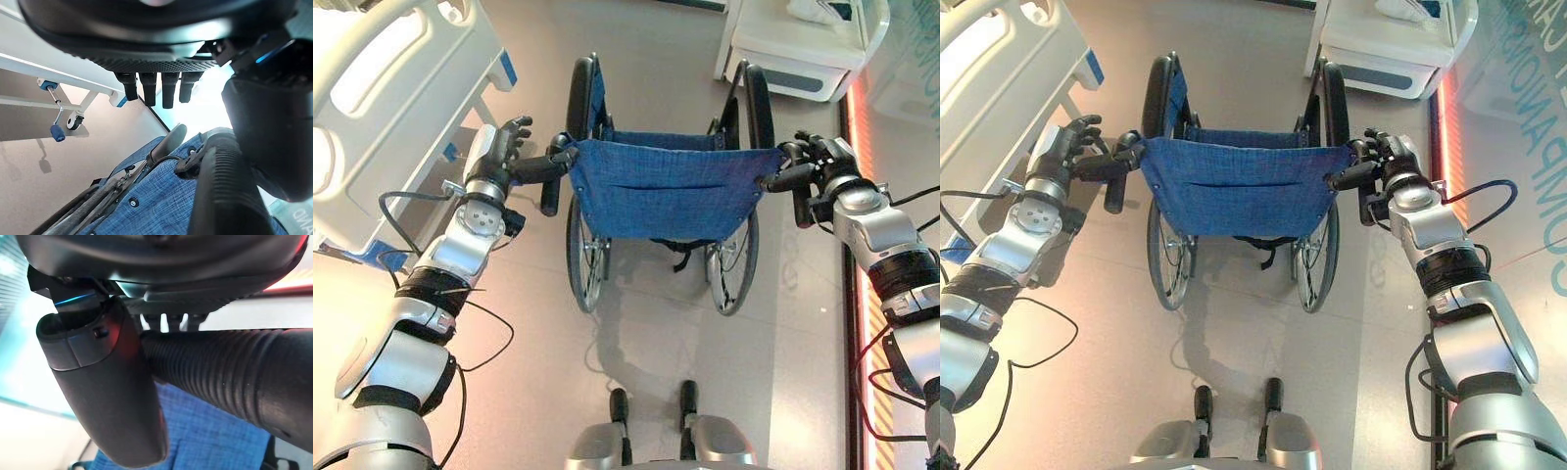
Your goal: Push the wheelchair next to the bed
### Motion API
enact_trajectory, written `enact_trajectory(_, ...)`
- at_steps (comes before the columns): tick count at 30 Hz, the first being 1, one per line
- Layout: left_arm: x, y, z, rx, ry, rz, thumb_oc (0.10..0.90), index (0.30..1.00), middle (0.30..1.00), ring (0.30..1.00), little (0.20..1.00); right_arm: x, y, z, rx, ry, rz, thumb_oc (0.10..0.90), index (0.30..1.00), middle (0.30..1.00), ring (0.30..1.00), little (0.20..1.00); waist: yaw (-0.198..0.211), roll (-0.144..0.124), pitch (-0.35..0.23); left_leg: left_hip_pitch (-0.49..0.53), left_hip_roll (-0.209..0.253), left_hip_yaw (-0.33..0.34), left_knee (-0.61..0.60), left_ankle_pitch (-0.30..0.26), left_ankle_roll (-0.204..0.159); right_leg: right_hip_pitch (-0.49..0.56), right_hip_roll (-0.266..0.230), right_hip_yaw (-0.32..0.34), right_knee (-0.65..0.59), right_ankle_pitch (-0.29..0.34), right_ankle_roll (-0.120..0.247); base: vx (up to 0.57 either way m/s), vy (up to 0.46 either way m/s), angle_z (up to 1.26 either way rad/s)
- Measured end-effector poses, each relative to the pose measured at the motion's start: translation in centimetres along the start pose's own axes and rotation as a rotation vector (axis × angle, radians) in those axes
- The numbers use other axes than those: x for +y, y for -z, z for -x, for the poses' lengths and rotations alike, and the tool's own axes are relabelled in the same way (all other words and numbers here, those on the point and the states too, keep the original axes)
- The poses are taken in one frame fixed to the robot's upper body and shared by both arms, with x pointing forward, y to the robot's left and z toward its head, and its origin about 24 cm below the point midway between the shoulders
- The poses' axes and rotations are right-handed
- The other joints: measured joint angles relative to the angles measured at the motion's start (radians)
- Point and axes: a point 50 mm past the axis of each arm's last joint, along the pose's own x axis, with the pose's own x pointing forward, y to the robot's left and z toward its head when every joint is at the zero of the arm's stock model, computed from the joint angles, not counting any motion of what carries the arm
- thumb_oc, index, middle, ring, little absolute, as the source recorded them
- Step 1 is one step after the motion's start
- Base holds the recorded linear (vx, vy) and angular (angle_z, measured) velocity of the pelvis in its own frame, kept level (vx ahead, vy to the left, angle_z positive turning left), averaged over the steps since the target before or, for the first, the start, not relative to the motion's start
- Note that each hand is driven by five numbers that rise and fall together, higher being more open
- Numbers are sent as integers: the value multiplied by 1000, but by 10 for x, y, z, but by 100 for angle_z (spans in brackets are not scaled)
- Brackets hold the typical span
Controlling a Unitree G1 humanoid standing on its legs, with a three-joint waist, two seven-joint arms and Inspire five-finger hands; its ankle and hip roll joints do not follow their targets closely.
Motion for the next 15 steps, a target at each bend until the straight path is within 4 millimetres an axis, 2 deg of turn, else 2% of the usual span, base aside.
enact_trajectory(5, -1, -9, -5, -16, 52, -67, 800, 900, 900, 900, 900, -2, -8, -4, 56, 57, 153, 800, 900, 900, 900, 900, 13, 0, 0, -2, 0, -1, 7, 0, 0, -1, -1, 1, 7, 1, 0, -6, -2, 0)
enact_trajectory(15, 1, -26, -11, -18, 181, -116, 800, 900, 900, 900, 900, -4, -14, -4, 141, 160, 161, 800, 900, 900, 900, 900, 27, 0, 0, -13, -3, -2, 12, 0, 0, -13, -4, 2, 15, 1, 0, -26, 3, 0)
